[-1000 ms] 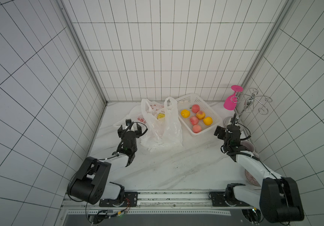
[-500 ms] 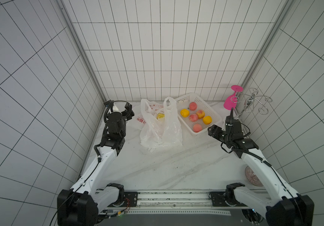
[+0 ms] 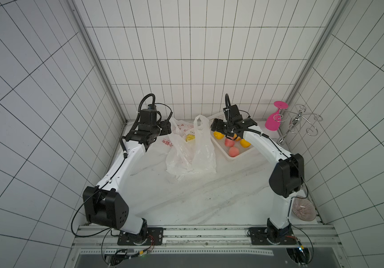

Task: Place the peach into a plastic bag & tie a knot
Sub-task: Pick up the plastic bag at the center of the board.

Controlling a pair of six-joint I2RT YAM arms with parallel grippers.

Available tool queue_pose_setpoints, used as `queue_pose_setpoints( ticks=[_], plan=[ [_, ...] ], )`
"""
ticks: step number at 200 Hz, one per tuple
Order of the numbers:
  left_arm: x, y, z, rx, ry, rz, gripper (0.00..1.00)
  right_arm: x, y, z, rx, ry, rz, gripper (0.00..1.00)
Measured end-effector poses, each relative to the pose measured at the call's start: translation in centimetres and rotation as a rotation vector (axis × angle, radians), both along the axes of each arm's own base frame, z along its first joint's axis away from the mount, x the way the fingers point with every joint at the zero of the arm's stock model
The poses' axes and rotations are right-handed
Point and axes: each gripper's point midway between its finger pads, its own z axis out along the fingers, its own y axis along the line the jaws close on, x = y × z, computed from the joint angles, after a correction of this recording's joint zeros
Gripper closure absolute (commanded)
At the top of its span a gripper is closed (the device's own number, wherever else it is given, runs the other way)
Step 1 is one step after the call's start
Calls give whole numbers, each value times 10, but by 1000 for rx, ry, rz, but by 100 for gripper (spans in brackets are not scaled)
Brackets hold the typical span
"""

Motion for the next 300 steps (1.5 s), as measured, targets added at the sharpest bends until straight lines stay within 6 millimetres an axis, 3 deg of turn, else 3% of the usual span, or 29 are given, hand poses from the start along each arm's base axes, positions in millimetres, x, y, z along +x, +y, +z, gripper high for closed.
queue_pose_setpoints(
  ticks=[34,60,80,94,108,128,149,171,194,222,242,281,300],
  plan=[
    [-10,-9,-9,-38,59,-41,24,35,31,-37,-17,36,35,20],
    [-14,-9,-11,-51,77,-50,26,47,47,-58,-23,53,73,50],
    [-17,-4,-10,-57,86,-40,28,44,54,-60,-26,59,110,67],
    [-19,2,-11,-57,95,-26,27,41,59,-47,-25,29,142,75],
    [-19,9,-8,-56,101,-7,24,35,65,-19,-14,-23,172,83],
    [-18,20,1,-49,89,27,20,20,71,49,42,-154,211,90],
    [-17,33,6,-51,78,64,13,-11,66,125,118,-299,253,95],
    [-18,43,1,-75,82,91,4,-45,59,172,168,-410,316,96],
    [-24,43,-14,-135,111,79,2,-82,50,174,189,-443,393,97],
    [-26,26,-26,-227,125,5,2,-125,42,158,222,-434,475,100],
    [-30,14,-34,-283,129,-45,2,-150,38,162,257,-456,524,100],
    [-45,-3,-58,-373,174,-114,2,-177,27,172,325,-501,575,100],
    [-44,-13,-52,-444,147,-152,2,-181,25,171,360,-497,593,100]
  ],
)
